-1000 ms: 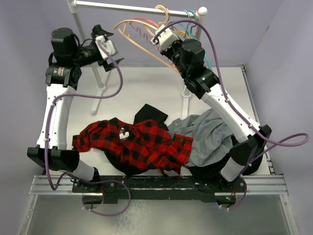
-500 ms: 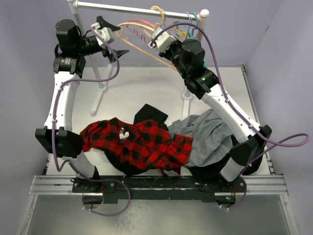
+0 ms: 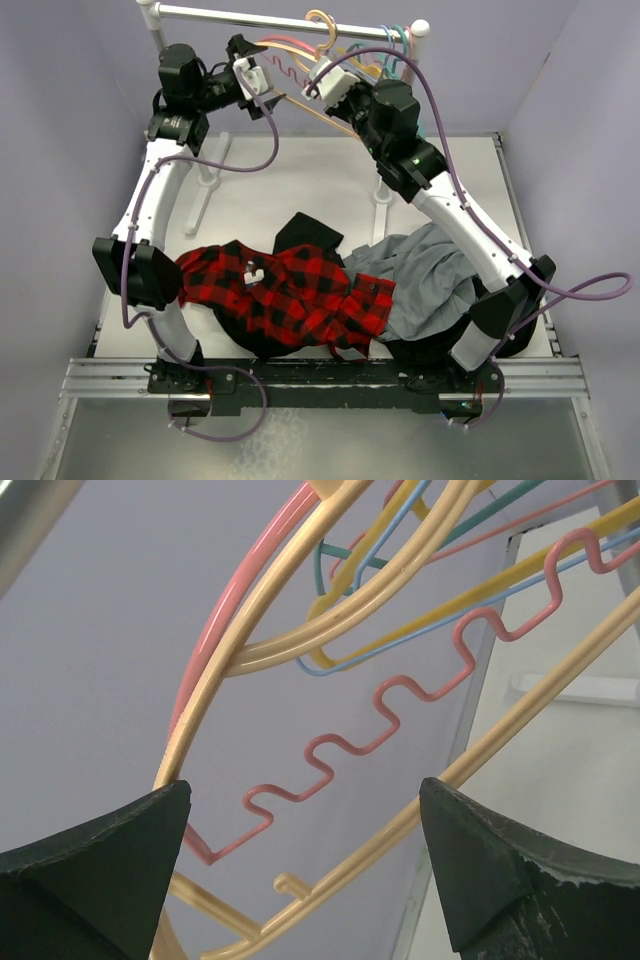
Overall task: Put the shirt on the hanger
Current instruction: Pick up the hanger from the clothesline.
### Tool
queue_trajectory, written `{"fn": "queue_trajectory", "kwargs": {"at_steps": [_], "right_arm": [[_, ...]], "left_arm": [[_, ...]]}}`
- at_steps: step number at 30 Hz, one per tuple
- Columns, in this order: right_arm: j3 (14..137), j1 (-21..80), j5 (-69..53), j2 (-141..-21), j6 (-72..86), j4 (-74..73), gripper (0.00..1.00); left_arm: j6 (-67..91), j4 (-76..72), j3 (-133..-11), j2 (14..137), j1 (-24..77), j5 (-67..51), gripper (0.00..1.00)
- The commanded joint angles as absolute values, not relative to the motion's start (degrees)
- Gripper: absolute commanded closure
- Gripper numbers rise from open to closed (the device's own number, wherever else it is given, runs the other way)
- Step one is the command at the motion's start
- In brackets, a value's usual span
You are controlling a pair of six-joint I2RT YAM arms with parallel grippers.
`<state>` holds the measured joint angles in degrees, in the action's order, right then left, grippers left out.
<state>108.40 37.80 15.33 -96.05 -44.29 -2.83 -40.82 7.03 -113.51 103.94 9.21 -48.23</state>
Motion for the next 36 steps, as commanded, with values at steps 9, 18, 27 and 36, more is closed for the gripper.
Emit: {"fn": "queue_trajectory", "kwargs": {"at_steps": [9, 18, 27, 36], "right_arm": [[108.0, 39.0, 10.1, -95.6, -46.6, 1.5, 1.00], [107.2, 38.9, 10.7, -96.4, -47.6, 2.6, 1.00], [107.3, 38.9, 10.6, -96.3, -48.2, 2.7, 1.00], [106.4, 38.9, 9.6, -95.1, -47.9, 2.7, 1.00]], "left_arm": [[-54.9, 9.0, -116.3, 102.7, 10.0, -49.4, 0.21], [-59.6, 23.3, -125.0, 104.2, 9.3, -59.2, 0.23], [-56.9, 14.4, -125.1, 106.0, 9.1, -54.0, 0.28], [-58.9, 7.9, -125.5, 109.1, 10.0, -47.4, 0.52]]}}
